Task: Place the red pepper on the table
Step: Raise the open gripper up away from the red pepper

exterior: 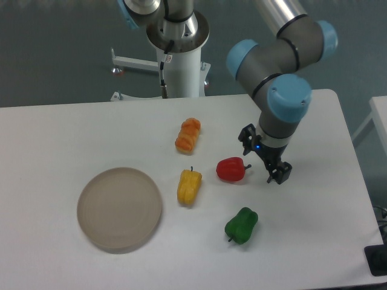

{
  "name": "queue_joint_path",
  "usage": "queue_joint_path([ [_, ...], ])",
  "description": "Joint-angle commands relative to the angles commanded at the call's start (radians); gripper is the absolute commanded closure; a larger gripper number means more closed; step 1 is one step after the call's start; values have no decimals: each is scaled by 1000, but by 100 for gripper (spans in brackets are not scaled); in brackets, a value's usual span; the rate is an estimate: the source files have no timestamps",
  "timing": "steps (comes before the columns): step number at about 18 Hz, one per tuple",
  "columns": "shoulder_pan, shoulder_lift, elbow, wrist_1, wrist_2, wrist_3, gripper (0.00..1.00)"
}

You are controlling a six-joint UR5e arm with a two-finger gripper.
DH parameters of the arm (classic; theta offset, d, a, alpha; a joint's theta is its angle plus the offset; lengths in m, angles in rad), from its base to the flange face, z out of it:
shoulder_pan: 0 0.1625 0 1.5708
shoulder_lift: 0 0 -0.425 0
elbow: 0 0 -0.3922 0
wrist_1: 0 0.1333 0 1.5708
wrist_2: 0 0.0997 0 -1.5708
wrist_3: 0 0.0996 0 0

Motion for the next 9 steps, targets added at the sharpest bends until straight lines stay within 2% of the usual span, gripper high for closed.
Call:
queue_joint_path([
  [2,0,1,17,-5,2,11,0],
  [9,2,17,-41,26,21,115,0],
])
